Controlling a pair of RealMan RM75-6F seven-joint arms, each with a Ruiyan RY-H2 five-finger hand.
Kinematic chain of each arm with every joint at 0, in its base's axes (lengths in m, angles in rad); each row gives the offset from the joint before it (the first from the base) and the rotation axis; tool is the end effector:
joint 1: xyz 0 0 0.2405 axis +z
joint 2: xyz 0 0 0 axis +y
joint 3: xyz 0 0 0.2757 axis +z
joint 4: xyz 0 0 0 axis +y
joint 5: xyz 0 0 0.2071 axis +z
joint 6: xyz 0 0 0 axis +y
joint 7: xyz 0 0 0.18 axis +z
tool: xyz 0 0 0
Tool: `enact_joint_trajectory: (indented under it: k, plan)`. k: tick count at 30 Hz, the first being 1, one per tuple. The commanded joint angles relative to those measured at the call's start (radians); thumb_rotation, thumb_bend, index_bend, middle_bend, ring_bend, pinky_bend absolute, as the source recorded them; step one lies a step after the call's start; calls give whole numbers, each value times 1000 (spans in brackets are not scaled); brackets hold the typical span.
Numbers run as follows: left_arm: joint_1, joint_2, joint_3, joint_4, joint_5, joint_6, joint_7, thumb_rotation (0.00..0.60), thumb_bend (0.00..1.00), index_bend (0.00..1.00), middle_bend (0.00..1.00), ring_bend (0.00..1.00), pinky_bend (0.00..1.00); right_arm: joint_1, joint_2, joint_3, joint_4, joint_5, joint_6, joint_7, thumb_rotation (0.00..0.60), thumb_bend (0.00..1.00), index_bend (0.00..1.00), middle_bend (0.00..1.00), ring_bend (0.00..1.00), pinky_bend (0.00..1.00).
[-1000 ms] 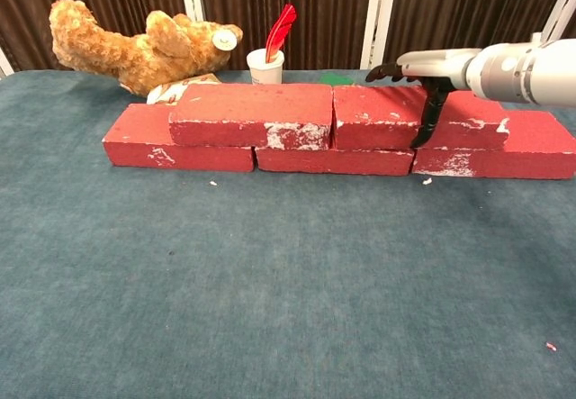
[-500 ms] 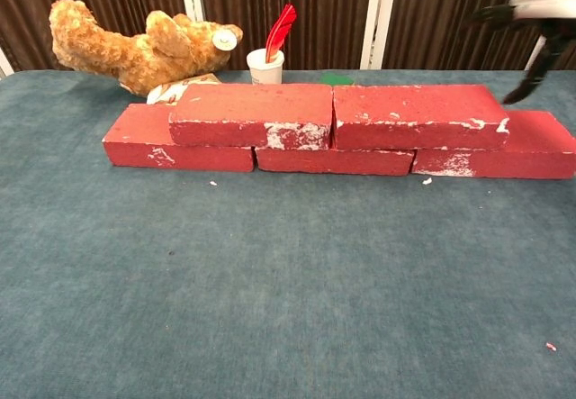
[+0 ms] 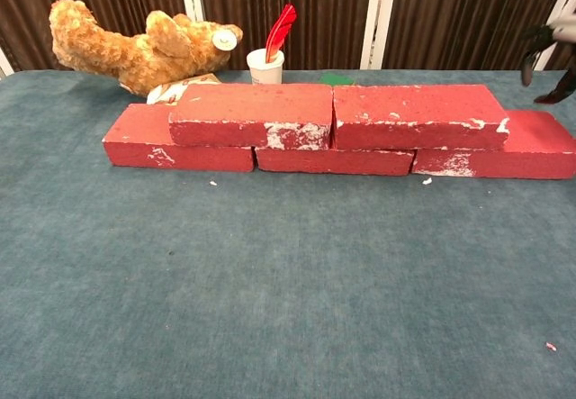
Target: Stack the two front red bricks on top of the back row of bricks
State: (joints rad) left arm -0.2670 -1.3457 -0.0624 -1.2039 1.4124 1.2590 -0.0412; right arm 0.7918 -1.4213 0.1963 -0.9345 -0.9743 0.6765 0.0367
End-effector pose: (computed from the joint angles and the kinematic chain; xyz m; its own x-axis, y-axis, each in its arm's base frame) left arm -0.3713 0.2918 0.1102 0.5071 0.1083 0.8551 0.8617 -0.0392 -0.5060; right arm -0.2946 -0.4957 0.1033 0.4168 -0.2321 0.8789 -0.8995 0.0342 0.4356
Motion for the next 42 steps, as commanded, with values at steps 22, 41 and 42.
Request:
enact_joint_trajectory:
  k: [22, 41, 42]
  plan:
    - [4, 14, -1, 6, -3, 1, -31, 600, 277, 0, 0, 0, 38, 41, -121, 31, 81, 24, -74, -85, 600, 459, 611, 85, 0, 95]
    - [11, 26, 1, -15, 8, 23, -32, 600, 275, 0, 0, 0, 39, -69, 18, 52, -158, 64, 100, -144, 600, 434, 239, 85, 0, 82]
    - [13, 26, 0, -17, 9, 30, -27, 600, 275, 0, 0, 0, 39, -106, 50, 46, -221, 30, 162, -127, 600, 413, 181, 76, 0, 73]
